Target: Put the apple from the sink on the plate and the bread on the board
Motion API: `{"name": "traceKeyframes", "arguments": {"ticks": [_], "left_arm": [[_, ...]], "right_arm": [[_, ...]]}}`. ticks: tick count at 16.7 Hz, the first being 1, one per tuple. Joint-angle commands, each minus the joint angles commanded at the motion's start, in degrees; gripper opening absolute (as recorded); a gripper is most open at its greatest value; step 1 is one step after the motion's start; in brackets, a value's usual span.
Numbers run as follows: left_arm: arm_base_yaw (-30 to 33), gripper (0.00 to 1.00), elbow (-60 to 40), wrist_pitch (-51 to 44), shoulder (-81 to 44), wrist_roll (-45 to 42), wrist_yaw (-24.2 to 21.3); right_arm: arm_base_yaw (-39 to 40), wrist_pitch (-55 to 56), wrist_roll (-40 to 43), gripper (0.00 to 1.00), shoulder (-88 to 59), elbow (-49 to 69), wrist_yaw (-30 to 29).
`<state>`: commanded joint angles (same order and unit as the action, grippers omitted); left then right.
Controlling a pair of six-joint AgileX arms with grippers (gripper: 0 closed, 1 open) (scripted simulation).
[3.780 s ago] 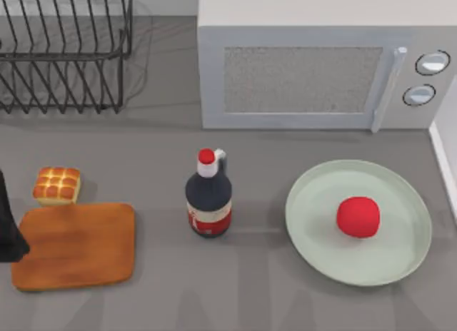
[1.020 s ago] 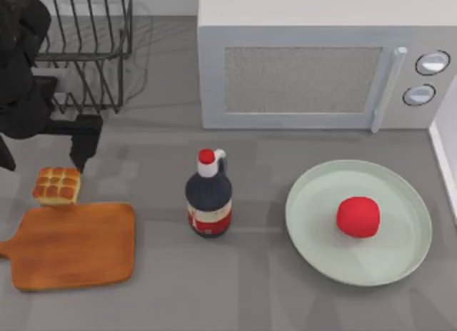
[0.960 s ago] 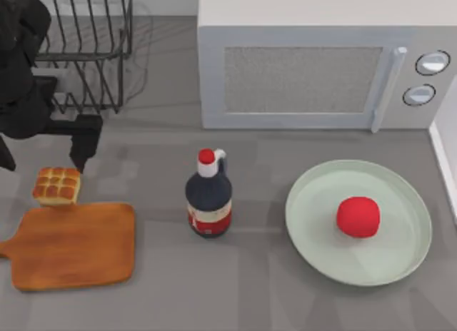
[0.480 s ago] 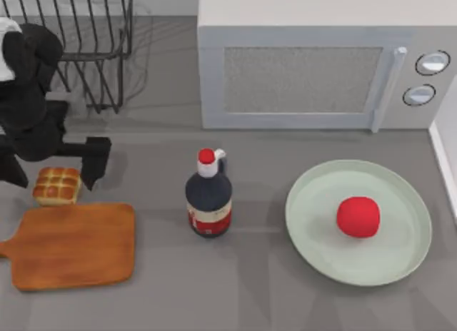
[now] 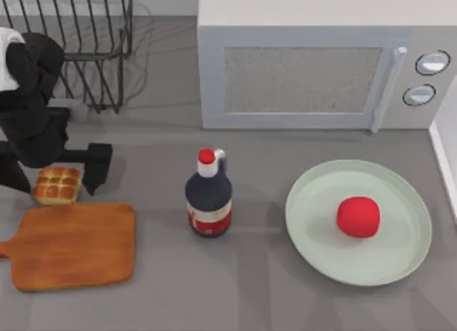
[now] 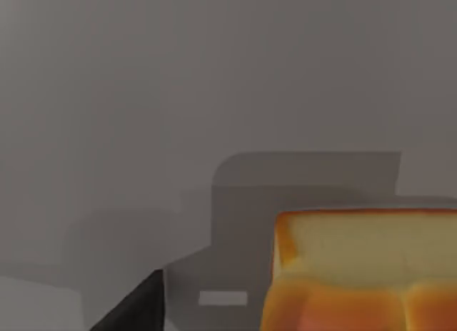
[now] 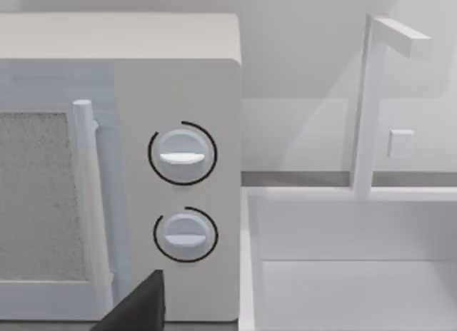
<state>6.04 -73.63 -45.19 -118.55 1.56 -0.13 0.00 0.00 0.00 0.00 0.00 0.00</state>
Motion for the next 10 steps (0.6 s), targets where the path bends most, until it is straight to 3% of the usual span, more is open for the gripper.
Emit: {"name": "traceKeyframes", "arguments": {"ticks": [10], "left_arm": [[0.0, 0.17, 0.0, 0.0, 0.0, 0.0, 0.0]], "right_arm": [[0.0, 0.0, 0.0, 1.00, 0.0, 0.0, 0.0]]}}
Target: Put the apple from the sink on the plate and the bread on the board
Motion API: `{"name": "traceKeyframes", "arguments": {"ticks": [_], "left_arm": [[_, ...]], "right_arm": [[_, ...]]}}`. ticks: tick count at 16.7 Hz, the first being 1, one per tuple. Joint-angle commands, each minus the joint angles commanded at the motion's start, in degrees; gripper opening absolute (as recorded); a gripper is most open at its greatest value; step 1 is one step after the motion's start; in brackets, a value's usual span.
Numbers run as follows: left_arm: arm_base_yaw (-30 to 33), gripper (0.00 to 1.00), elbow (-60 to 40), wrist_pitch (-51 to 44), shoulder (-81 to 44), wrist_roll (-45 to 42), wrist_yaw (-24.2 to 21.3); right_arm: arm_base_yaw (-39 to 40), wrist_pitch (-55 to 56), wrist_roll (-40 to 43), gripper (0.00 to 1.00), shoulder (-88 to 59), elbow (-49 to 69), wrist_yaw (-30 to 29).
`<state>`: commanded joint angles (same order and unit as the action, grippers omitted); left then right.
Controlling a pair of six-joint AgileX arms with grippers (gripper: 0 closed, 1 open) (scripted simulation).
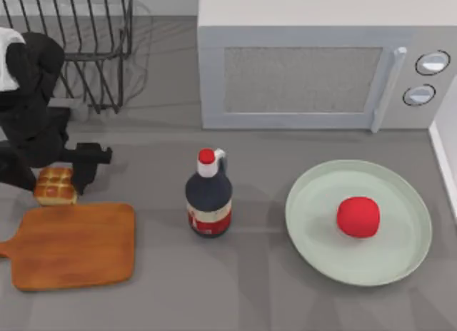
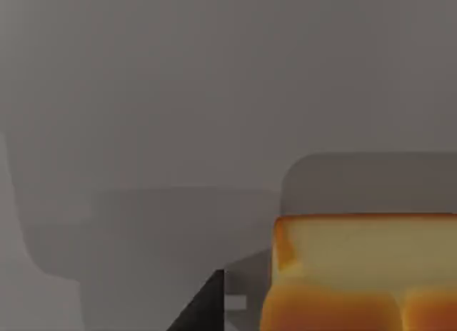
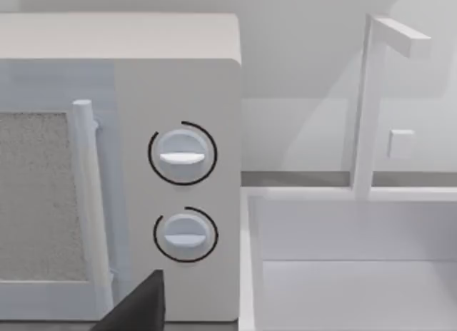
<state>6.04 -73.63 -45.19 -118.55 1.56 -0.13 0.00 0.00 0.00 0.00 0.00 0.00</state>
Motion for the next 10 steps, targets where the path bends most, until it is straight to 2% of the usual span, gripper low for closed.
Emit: {"name": "traceKeyframes", "arguments": {"ticks": [2, 3, 10], "left_arm": [[0.0, 0.02, 0.0, 0.0, 0.0, 0.0, 0.0], [0.0, 0.00, 0.0, 0.0, 0.0, 0.0, 0.0], [0.0, 0.00, 0.0, 0.0, 0.0, 0.0, 0.0]], "right_arm": [[0.0, 0.0, 0.0, 1.00, 0.0, 0.0, 0.0], [0.0, 0.0, 0.0, 1.00, 0.0, 0.0, 0.0], [0.0, 0.0, 0.0, 1.00, 0.0, 0.0, 0.0]]}}
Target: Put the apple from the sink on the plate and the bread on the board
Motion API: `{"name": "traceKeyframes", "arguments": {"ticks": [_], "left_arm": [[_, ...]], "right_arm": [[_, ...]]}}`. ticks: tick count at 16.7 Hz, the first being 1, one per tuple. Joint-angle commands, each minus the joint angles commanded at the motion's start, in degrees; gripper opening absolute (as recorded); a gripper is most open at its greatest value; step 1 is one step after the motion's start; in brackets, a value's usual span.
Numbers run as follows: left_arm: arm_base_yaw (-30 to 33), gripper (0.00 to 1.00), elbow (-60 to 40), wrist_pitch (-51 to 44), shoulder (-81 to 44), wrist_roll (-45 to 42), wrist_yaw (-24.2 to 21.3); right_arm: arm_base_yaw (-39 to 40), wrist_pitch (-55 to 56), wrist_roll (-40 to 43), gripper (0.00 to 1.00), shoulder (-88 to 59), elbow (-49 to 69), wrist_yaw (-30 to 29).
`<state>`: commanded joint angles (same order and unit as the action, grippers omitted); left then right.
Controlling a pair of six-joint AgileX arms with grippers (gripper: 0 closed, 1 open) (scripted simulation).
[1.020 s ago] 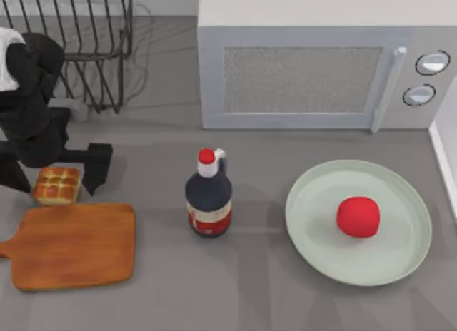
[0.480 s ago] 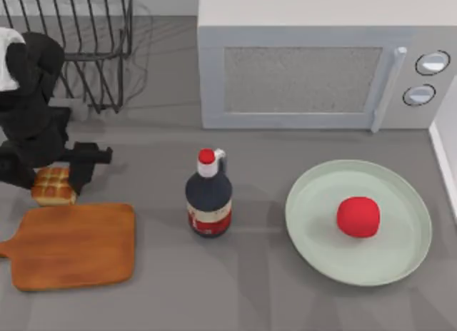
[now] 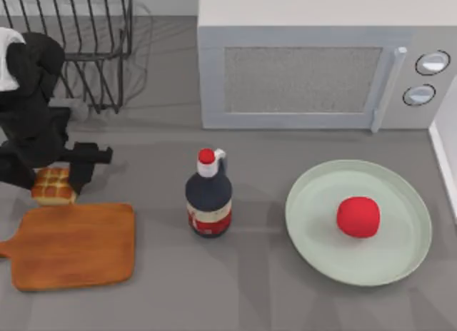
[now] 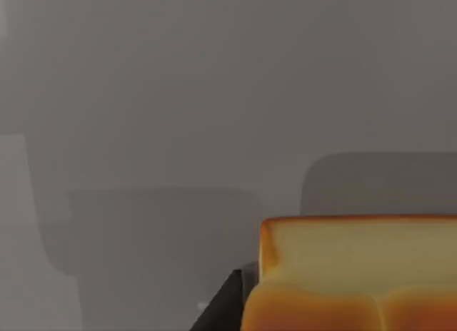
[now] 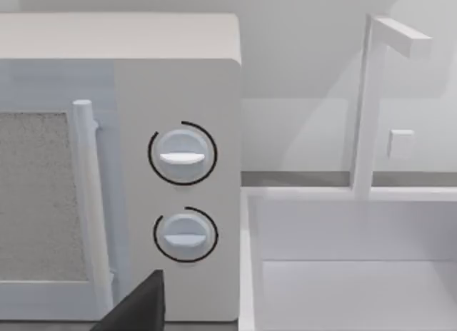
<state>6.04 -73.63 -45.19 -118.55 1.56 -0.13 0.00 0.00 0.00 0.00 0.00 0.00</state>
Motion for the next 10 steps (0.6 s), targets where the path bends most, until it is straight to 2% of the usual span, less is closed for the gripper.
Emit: {"name": "traceKeyframes", "arguments": {"ticks": [4, 10], "left_arm": [[0.1, 0.00, -2.1, -2.8, 2.1, -0.1, 0.1], [0.0, 0.00, -10.8, -15.8, 6.3, 0.2, 0.1]], "right_arm": [[0.0, 0.0, 0.0, 1.00, 0.0, 0.0, 0.0], [0.0, 0.0, 0.0, 1.00, 0.0, 0.0, 0.0]]}}
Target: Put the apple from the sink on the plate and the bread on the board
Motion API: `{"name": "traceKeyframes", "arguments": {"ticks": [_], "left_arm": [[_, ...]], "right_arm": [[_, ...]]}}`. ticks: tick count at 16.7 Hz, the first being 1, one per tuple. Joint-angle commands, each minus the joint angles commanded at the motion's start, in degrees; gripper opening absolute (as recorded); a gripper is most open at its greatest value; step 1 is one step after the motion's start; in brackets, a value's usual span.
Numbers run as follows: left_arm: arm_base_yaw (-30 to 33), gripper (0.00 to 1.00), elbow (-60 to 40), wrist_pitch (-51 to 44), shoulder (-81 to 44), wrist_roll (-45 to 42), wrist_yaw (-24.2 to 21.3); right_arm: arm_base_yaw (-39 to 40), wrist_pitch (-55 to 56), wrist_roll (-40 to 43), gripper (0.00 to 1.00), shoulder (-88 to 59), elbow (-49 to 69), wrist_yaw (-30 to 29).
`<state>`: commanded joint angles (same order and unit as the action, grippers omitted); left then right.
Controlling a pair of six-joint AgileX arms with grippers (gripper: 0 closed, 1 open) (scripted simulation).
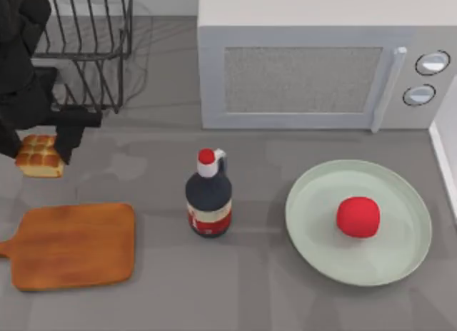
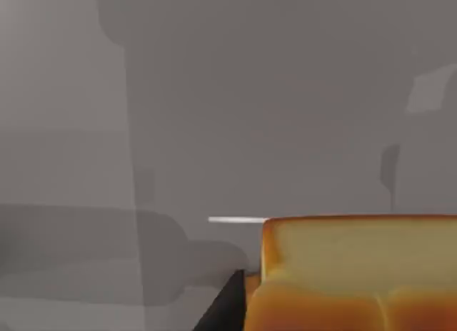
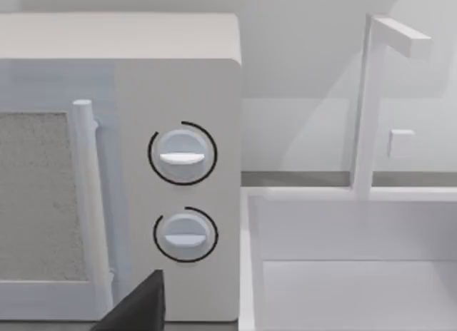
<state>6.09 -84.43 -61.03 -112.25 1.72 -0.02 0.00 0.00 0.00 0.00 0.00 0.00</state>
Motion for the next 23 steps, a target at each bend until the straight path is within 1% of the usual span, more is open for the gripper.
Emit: {"name": "traceKeyframes", "arguments": {"ticks": [2, 4, 10, 13, 19, 21, 23], "left_arm": [[0.0, 0.00, -2.5, -3.9, 1.4, 0.0, 0.0], [0.0, 0.00, -3.7, -5.7, 2.2, 0.1, 0.0], [0.3, 0.00, -2.8, -5.2, 2.7, 0.2, 0.1], [1.4, 0.00, 2.8, -3.0, 6.2, 1.9, 0.2], [4.7, 0.00, 19.2, 3.1, 15.8, 6.9, 0.6], [5.4, 0.00, 22.0, 4.3, 17.8, 7.9, 0.6], [5.5, 0.00, 22.5, 4.6, 18.1, 8.1, 0.6]], "right_arm": [[0.0, 0.0, 0.0, 1.00, 0.0, 0.0, 0.0], [0.0, 0.0, 0.0, 1.00, 0.0, 0.0, 0.0], [0.0, 0.0, 0.0, 1.00, 0.0, 0.0, 0.0], [0.0, 0.0, 0.0, 1.00, 0.0, 0.0, 0.0], [0.0, 0.0, 0.0, 1.00, 0.0, 0.0, 0.0], [0.0, 0.0, 0.0, 1.00, 0.0, 0.0, 0.0], [0.0, 0.0, 0.0, 1.00, 0.0, 0.0, 0.0]]}}
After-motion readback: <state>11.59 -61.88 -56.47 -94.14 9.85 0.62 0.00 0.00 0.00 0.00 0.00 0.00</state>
